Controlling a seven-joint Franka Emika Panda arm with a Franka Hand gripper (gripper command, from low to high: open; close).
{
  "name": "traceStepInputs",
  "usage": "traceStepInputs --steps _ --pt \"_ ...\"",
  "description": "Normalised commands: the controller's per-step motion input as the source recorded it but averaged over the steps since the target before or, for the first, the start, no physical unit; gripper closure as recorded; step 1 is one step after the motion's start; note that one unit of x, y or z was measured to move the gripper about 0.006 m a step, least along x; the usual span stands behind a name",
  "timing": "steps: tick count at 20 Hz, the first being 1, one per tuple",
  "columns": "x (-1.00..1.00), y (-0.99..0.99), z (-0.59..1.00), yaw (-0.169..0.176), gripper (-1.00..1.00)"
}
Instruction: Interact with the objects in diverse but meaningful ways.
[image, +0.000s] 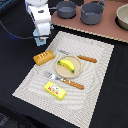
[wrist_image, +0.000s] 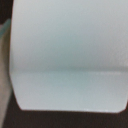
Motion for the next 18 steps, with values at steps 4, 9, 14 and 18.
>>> traceStepInputs --steps 4,9,14,18 --pt "-0.06 -0.01 -0.02 0.069 1.00" --pt "0.01 0.08 0.82 0.109 1.00" --pt "0.40 0.15 1.00 0.121 1.00" --pt "0.84 0.11 0.75 0.071 1.00"
